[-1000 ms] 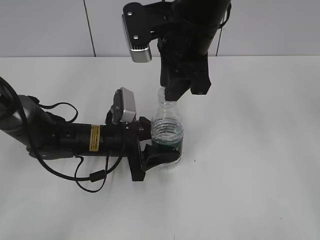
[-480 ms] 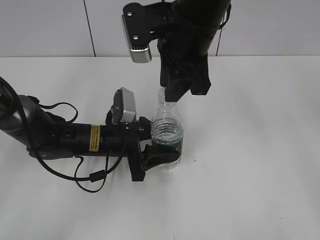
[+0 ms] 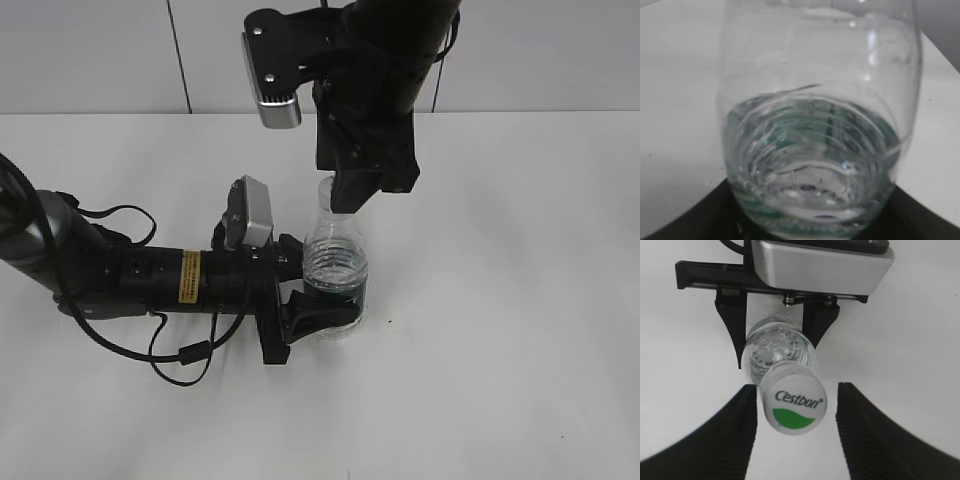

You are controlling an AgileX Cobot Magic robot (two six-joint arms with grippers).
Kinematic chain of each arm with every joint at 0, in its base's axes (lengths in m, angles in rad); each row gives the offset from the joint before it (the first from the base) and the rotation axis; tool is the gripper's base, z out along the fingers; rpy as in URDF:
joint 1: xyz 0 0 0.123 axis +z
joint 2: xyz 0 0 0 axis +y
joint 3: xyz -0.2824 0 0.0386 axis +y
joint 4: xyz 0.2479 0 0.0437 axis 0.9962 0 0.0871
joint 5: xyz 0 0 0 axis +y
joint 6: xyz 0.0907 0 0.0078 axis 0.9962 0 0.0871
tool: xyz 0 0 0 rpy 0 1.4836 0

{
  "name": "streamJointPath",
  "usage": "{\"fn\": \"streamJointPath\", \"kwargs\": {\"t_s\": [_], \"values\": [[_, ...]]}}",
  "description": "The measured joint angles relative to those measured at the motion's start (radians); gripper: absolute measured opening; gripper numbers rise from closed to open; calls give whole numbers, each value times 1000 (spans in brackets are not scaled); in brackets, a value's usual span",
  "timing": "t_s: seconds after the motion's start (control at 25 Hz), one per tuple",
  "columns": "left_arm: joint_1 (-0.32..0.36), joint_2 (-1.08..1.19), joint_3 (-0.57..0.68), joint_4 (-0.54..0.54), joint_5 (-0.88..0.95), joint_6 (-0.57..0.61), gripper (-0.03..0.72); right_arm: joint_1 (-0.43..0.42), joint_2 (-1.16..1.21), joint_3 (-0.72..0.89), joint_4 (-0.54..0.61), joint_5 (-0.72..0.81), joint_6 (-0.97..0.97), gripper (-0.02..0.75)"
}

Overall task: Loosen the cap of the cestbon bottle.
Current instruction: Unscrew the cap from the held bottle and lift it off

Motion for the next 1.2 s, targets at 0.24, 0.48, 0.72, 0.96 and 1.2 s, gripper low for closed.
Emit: {"fn": "streamJointPath", "kwargs": {"t_s": [0.24,0.48,0.72,0.96,1.2], "values": [[0,0,0,0,-1,1,412,0,0,-39,2,15,75,431],[0,0,0,0,0,1,412,0,0,-150,12,20,340,432],[0,0,0,-1,0,1,412,0,0,-237,3,22,807,432],[-1,0,0,-12,2,1,412,0,-1,-249,-23,23,1275,432],[-1,0,0,-16,3,1,412,0,-1,-249,-44,24,1484,432]]}}
